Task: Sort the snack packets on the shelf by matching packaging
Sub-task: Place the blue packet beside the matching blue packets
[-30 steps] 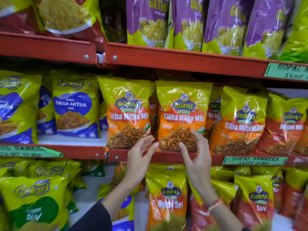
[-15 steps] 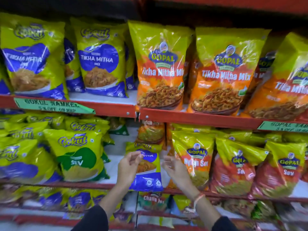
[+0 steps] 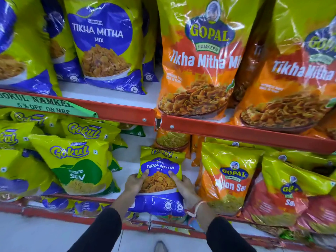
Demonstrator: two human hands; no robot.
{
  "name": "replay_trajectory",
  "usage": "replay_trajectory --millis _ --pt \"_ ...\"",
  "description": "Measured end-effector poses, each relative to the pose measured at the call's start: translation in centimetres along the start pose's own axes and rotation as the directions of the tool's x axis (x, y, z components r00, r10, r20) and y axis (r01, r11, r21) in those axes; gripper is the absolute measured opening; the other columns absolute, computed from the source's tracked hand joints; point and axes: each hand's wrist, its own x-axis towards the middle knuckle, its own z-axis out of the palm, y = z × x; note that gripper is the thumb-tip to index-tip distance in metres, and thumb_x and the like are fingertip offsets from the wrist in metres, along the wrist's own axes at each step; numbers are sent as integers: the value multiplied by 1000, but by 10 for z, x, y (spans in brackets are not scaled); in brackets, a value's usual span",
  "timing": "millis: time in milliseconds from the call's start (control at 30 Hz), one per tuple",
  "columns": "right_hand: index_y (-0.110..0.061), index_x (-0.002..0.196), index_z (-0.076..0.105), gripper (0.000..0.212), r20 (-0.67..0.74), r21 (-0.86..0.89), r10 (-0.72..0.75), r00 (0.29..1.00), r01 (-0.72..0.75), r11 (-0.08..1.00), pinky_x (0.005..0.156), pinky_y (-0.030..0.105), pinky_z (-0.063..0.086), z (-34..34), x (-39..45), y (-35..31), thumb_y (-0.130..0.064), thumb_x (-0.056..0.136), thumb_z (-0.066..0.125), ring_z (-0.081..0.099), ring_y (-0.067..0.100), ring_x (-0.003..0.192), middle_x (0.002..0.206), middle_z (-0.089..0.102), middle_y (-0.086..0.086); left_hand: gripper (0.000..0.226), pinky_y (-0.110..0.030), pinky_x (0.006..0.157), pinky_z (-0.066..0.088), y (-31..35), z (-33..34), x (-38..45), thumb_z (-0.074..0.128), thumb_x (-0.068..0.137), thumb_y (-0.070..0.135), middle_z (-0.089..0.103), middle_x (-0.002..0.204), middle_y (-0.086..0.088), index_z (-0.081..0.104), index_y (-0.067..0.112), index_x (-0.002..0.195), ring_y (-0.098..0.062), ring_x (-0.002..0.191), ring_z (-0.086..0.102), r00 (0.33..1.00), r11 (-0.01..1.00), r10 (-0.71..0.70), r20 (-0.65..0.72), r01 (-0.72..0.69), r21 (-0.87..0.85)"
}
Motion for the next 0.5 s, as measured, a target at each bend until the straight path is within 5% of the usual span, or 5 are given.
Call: replay_trajectory --millis 100,267,500 --pt "-23 112 58 36 -11 73 -8 1000 8 997 95 29 46 3 4 3 -48 88 68 59 22 105 116 65 3 48 -39 84 47 2 -1 3 58 88 52 62 91 -18 60 5 84 -33 89 62 1000 999 -24 0 24 31" --pt "-12 99 70 23 12 247 -29 1000 25 969 100 56 54 3 -6 6 -32 87 74 69 39 111 115 75 20 42 -35 77 43 -3 -5 -11 61 86 52 64 85 -13 62 11 78 -30 84 60 1000 996 9 -28 -11 -85" --pt "-1 114 69 36 -13 279 -158 987 156 947 84 41 63 6 -60 14 -24 86 76 74 31 98 105 78 14 39 -34 75 43 -23 -33 -63 63 88 45 61 79 -12 63 7 81 -23 78 56 987 967 153 -49 -160 -196"
